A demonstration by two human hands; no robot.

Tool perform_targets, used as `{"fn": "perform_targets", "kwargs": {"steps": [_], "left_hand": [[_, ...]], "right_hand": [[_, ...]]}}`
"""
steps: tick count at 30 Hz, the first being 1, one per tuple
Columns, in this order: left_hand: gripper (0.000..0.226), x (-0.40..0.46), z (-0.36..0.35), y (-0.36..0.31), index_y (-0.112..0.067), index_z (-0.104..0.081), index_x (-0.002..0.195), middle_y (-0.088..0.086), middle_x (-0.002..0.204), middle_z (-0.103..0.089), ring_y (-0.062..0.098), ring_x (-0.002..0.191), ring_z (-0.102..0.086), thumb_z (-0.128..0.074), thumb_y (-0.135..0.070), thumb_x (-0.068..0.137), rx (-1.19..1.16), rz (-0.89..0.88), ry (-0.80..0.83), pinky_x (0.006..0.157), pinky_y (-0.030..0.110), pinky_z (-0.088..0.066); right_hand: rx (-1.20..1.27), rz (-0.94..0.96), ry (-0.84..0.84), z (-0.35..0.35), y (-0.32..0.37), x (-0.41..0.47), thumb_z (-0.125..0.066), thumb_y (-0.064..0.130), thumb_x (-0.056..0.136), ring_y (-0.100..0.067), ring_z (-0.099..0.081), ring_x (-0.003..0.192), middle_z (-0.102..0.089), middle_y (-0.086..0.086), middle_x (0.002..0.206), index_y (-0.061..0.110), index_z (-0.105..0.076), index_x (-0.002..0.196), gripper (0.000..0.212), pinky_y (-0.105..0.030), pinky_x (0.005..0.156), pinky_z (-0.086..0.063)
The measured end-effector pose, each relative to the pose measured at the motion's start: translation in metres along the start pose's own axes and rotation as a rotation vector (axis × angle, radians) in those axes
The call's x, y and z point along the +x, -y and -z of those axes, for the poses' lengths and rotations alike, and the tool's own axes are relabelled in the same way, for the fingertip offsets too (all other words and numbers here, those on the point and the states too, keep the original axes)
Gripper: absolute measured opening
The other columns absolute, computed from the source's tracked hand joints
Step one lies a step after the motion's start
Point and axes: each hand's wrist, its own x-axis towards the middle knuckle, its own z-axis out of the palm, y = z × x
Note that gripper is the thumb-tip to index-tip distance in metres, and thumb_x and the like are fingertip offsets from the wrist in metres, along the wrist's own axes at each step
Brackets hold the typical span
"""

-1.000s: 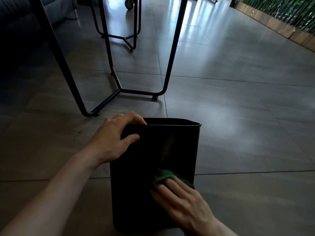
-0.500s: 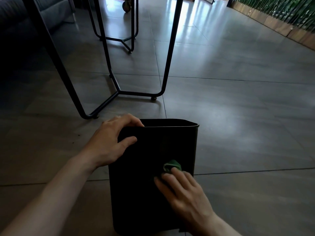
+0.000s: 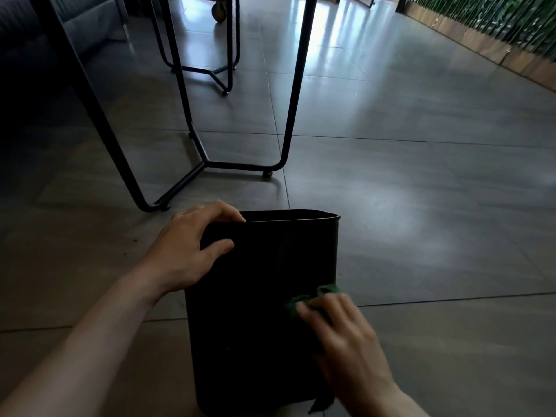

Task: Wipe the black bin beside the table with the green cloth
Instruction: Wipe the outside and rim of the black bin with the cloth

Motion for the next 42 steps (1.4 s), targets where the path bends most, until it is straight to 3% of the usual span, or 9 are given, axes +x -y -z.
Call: {"fn": "perform_targets", "kwargs": {"steps": [4, 7, 10, 12, 15, 18, 21, 35, 42], "left_hand": [[0.038, 0.000, 0.003, -0.001, -0.042, -0.065, 0.107, -0.016, 0.107, -0.071, 0.001, 0.105, -0.065, -0.075, -0.012, 0.085, -0.032, 0.028, 0.034, 0.095, 0.036, -0.053], [0.039, -0.002, 0.007, -0.005, -0.042, -0.067, 0.103, -0.017, 0.102, -0.072, 0.000, 0.101, -0.067, -0.077, -0.009, 0.084, -0.061, 0.040, 0.080, 0.093, 0.033, -0.055], [0.038, -0.004, 0.011, -0.007, -0.038, -0.068, 0.101, -0.014, 0.101, -0.074, 0.004, 0.100, -0.069, -0.077, -0.005, 0.084, -0.079, 0.052, 0.123, 0.095, 0.039, -0.055], [0.038, -0.006, 0.012, -0.009, -0.036, -0.069, 0.100, -0.010, 0.102, -0.074, 0.009, 0.103, -0.070, -0.076, -0.002, 0.084, -0.105, 0.070, 0.142, 0.097, 0.042, -0.054], [0.037, -0.010, 0.014, -0.010, -0.030, -0.071, 0.097, -0.005, 0.098, -0.075, 0.011, 0.097, -0.071, -0.074, 0.004, 0.084, -0.143, 0.093, 0.127, 0.093, 0.038, -0.055], [0.035, -0.016, 0.019, -0.010, -0.022, -0.073, 0.096, 0.000, 0.097, -0.076, 0.012, 0.092, -0.071, -0.073, 0.010, 0.083, -0.202, 0.102, 0.111, 0.084, 0.028, -0.054], [0.034, -0.020, 0.022, -0.009, -0.019, -0.074, 0.096, 0.001, 0.096, -0.076, 0.009, 0.091, -0.071, -0.072, 0.012, 0.083, -0.225, 0.106, 0.120, 0.078, 0.014, -0.052], [0.043, -0.019, 0.025, -0.005, -0.033, -0.074, 0.090, -0.004, 0.100, -0.073, 0.002, 0.097, -0.068, -0.072, 0.010, 0.084, -0.243, 0.105, 0.094, 0.078, 0.006, -0.050], [0.044, -0.004, 0.014, 0.003, -0.037, -0.062, 0.086, -0.003, 0.100, -0.068, 0.019, 0.107, -0.060, -0.071, 0.006, 0.084, -0.037, 0.043, -0.077, 0.102, 0.044, -0.046]], "right_hand": [[0.264, -0.641, -0.177, 0.050, -0.039, 0.026, -0.082, 0.001, 0.078, -0.032, -0.064, 0.084, -0.066, -0.012, 0.094, 0.012, -0.074, 0.093, 0.021, -0.038, 0.073, -0.053], [0.867, -1.108, -0.388, 0.092, -0.079, 0.044, -0.068, 0.011, 0.095, -0.037, -0.068, 0.077, -0.072, -0.027, 0.098, 0.014, -0.073, 0.091, 0.007, -0.041, 0.074, -0.056], [1.196, -1.211, -0.283, 0.121, -0.112, 0.044, -0.077, 0.039, 0.087, -0.034, -0.071, 0.073, -0.074, -0.019, 0.090, 0.008, -0.073, 0.108, 0.037, -0.040, 0.065, -0.059], [1.143, -1.151, -0.138, 0.129, -0.119, 0.046, -0.087, 0.053, 0.066, -0.029, -0.075, 0.069, -0.077, -0.015, 0.084, 0.013, -0.076, 0.100, 0.054, -0.037, 0.057, -0.060], [0.767, -0.971, 0.035, 0.121, -0.121, 0.052, -0.092, 0.044, 0.066, -0.026, -0.075, 0.076, -0.075, -0.012, 0.095, 0.030, -0.078, 0.098, 0.038, -0.029, 0.055, -0.059], [0.407, -0.633, 0.322, 0.104, -0.120, 0.064, -0.087, 0.029, 0.082, -0.019, -0.069, 0.094, -0.066, 0.008, 0.107, 0.055, -0.066, 0.119, 0.050, -0.024, 0.077, -0.056], [0.216, -0.396, 0.546, 0.088, -0.116, 0.076, -0.077, 0.029, 0.092, -0.016, -0.058, 0.100, -0.054, 0.013, 0.104, 0.054, -0.062, 0.130, 0.048, -0.033, 0.092, -0.049], [0.084, -0.096, 0.501, 0.104, -0.084, 0.089, -0.072, 0.031, 0.095, -0.022, -0.063, 0.095, -0.056, 0.008, 0.119, 0.036, -0.074, 0.109, 0.015, -0.048, 0.084, -0.055], [0.016, 0.041, 0.444, 0.149, -0.038, 0.106, -0.062, 0.056, 0.092, -0.012, -0.060, 0.087, -0.060, 0.019, 0.101, 0.046, -0.066, 0.103, 0.015, -0.040, 0.068, -0.052]]}}
